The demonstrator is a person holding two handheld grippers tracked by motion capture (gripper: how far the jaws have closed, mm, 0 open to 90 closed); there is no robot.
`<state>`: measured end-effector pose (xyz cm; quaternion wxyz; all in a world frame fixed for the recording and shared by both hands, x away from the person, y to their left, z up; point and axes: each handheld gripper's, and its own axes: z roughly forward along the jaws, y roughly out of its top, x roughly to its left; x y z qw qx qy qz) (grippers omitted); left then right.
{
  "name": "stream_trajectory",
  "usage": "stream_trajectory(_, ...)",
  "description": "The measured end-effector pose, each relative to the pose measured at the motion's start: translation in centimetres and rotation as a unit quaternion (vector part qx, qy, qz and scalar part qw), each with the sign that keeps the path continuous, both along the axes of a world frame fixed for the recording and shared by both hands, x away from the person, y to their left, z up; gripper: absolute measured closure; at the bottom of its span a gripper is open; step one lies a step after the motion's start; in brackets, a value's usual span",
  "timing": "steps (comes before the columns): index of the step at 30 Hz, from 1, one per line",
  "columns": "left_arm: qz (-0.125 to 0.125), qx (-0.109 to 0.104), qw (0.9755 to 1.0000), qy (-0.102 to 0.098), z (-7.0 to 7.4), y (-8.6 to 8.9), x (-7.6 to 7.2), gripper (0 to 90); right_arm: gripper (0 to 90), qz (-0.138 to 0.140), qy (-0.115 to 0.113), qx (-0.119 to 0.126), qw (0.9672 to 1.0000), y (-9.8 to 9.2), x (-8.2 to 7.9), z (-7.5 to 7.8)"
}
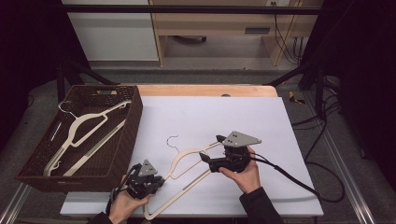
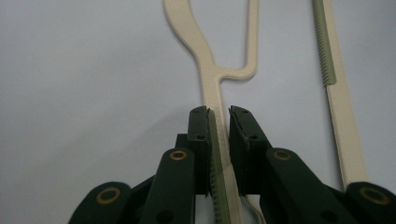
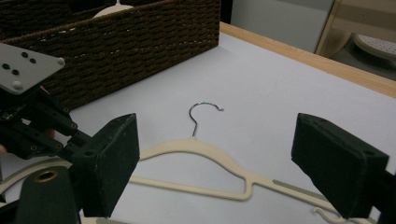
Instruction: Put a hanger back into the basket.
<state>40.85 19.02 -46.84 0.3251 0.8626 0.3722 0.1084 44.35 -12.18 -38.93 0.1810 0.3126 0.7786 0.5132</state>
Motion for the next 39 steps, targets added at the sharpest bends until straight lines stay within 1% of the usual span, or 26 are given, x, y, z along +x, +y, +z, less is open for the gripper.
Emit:
stream_trajectory(2,0.010,-0.003,0.9999,0.011,0.1,0.3,-0.3,69.9,15.4,0.000,0.000,0.001,1.0000,0.0,0.0,0.0)
stream_trajectory(4,0.014,-0.003,0.9998,0.017,0.1,0.5,-0.7,67.3,15.5,0.000,-0.001,0.000,1.0000,0.0,0.0,0.0)
stream_trajectory(5,0.016,0.000,0.9997,0.016,0.1,0.4,-0.9,67.3,15.5,0.000,0.000,0.001,1.0000,0.0,0.0,0.0)
stream_trajectory(6,0.020,0.009,0.9997,0.010,0.1,0.3,-1.0,67.6,15.6,-0.001,0.001,0.002,1.0000,0.0,0.0,0.0)
stream_trajectory(7,0.023,0.021,0.9995,0.005,0.1,0.0,-1.1,71.0,15.6,-0.002,0.003,0.004,1.0000,0.0,0.0,0.0)
stream_trajectory(9,0.030,0.031,0.9991,0.005,0.1,-0.4,-1.1,71.9,15.7,0.000,0.005,0.005,1.0000,0.1,0.1,0.0)
stream_trajectory(11,0.029,0.039,0.9988,0.009,0.3,-0.5,-1.1,75.2,15.8,0.001,0.006,0.005,1.0000,0.1,0.2,-0.1)
stream_trajectory(13,0.028,0.038,0.9989,0.007,0.3,-0.5,-1.0,78.8,15.8,-0.002,0.010,0.008,0.9999,0.3,0.4,-0.2)
stream_trajectory(16,0.023,0.043,0.9988,0.002,0.3,-0.5,-1.1,78.9,16.2,0.001,0.015,0.010,0.9998,0.5,0.7,-0.4)
stream_trajectory(19,0.020,0.038,0.9991,-0.002,0.3,-0.4,-1.2,79.0,16.5,0.005,0.022,0.010,0.9997,1.0,1.1,-0.7)
stream_trajectory(21,0.018,0.035,0.9992,-0.009,0.5,-0.3,-1.2,79.1,16.7,0.007,0.027,0.007,0.9996,1.4,1.4,-1.0)
stream_trajectory(22,0.014,0.037,0.9991,-0.015,0.8,-0.2,-1.3,79.1,16.8,0.005,0.028,0.004,0.9996,1.7,1.6,-1.2)
stream_trajectory(24,0.015,0.034,0.9989,-0.027,1.3,-0.1,-1.5,79.1,17.3,0.008,0.031,0.004,0.9995,2.1,1.8,-1.3)
stream_trajectory(25,0.015,0.033,0.9985,-0.041,1.6,-0.1,-1.6,79.1,17.5,0.008,0.034,0.005,0.9994,2.4,1.9,-1.4)
stream_trajectory(26,0.016,0.033,0.9983,-0.046,2.0,-0.2,-1.8,79.1,17.8,0.010,0.035,0.005,0.9993,2.8,2.1,-1.5)
stream_trajectory(27,0.016,0.031,0.9976,-0.060,2.2,-0.2,-2.0,79.1,18.2,0.014,0.036,0.006,0.9992,3.2,2.3,-1.5)
stream_trajectory(30,0.011,0.032,0.9962,-0.080,3.3,-0.1,-2.4,79.1,19.8,0.020,0.038,0.002,0.9991,4.3,2.7,-1.7)
stream_trajectory(31,0.013,0.027,0.9958,-0.086,3.4,-0.1,-2.5,79.1,20.6,0.020,0.043,0.004,0.9989,4.8,3.1,-1.8)
stream_trajectory(32,0.013,0.024,0.9958,-0.088,3.6,0.0,-2.6,79.1,21.5,0.021,0.044,0.005,0.9988,5.3,3.3,-1.9)
stream_trajectory(34,0.011,0.024,0.9956,-0.090,3.8,0.1,-2.7,79.1,23.5,0.020,0.052,0.006,0.9984,6.2,3.9,-2.3)
stream_trajectory(37,0.013,0.017,0.9952,-0.095,4.1,0.1,-2.8,79.1,25.7,0.019,0.063,-0.004,0.9978,7.5,4.8,-2.9)
stream_trajectory(38,0.011,0.020,0.9949,-0.099,4.3,0.1,-2.9,79.1,26.6,0.015,0.068,-0.004,0.9976,7.9,5.0,-3.0)
stream_trajectory(39,0.010,0.016,0.9947,-0.101,4.4,0.0,-3.0,79.1,28.0,0.011,0.072,-0.007,0.9973,8.3,5.4,-3.2)
